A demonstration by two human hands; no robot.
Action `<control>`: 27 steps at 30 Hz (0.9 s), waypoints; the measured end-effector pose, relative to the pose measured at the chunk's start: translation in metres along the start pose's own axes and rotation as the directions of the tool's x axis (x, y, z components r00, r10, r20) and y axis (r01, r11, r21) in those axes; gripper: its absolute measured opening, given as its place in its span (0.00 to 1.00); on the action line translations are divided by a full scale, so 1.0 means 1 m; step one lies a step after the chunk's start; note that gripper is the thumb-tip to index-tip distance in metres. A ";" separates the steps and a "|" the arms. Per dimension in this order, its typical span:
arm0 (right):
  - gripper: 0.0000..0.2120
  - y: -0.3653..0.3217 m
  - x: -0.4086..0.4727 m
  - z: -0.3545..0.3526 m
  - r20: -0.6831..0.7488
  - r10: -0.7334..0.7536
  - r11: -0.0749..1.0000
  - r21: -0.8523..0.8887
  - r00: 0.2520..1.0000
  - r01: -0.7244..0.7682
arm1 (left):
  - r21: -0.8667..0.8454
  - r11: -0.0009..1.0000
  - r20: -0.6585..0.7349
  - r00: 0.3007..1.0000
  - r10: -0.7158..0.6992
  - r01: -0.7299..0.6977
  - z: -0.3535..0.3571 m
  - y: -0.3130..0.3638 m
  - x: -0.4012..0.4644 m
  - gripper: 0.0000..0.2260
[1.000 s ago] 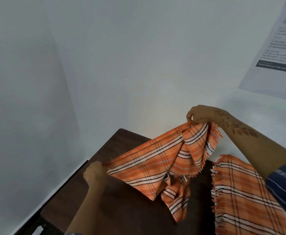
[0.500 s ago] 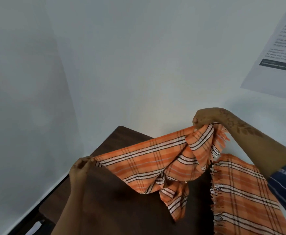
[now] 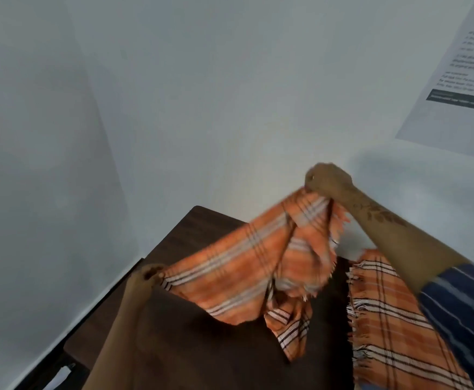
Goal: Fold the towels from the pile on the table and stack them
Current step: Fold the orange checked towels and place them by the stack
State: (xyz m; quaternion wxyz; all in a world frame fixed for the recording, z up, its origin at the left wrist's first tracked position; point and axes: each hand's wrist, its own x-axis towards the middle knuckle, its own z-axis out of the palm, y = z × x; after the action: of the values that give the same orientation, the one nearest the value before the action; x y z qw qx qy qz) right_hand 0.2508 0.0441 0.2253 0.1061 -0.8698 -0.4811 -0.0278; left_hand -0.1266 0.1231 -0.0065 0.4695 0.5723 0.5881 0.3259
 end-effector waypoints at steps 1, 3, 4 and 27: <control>0.11 -0.005 -0.002 0.000 0.029 0.008 1.000 0.029 1.000 -0.009 | -0.008 0.999 0.024 0.998 -0.054 0.054 0.005 0.004 0.001 0.09; 0.22 -0.021 -0.011 0.003 0.140 -0.013 0.992 0.129 0.990 -0.006 | -0.059 0.975 0.117 0.971 -0.208 0.216 0.010 0.017 0.001 0.11; 0.27 -0.029 -0.019 0.005 0.200 -0.042 0.985 0.174 0.979 0.007 | 0.053 0.976 0.160 0.963 -0.218 0.212 0.014 0.026 -0.003 0.13; 0.05 -0.031 -0.113 0.073 -0.325 0.401 0.461 0.879 0.856 0.118 | -0.200 0.977 0.421 0.907 0.020 0.071 0.079 0.094 -0.077 0.07</control>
State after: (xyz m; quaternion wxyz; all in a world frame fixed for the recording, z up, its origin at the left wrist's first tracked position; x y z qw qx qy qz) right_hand 0.1602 -0.0182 0.1425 0.6560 -0.6904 -0.3047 0.0122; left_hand -0.0259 0.0481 0.0663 0.6474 0.5681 0.4428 0.2493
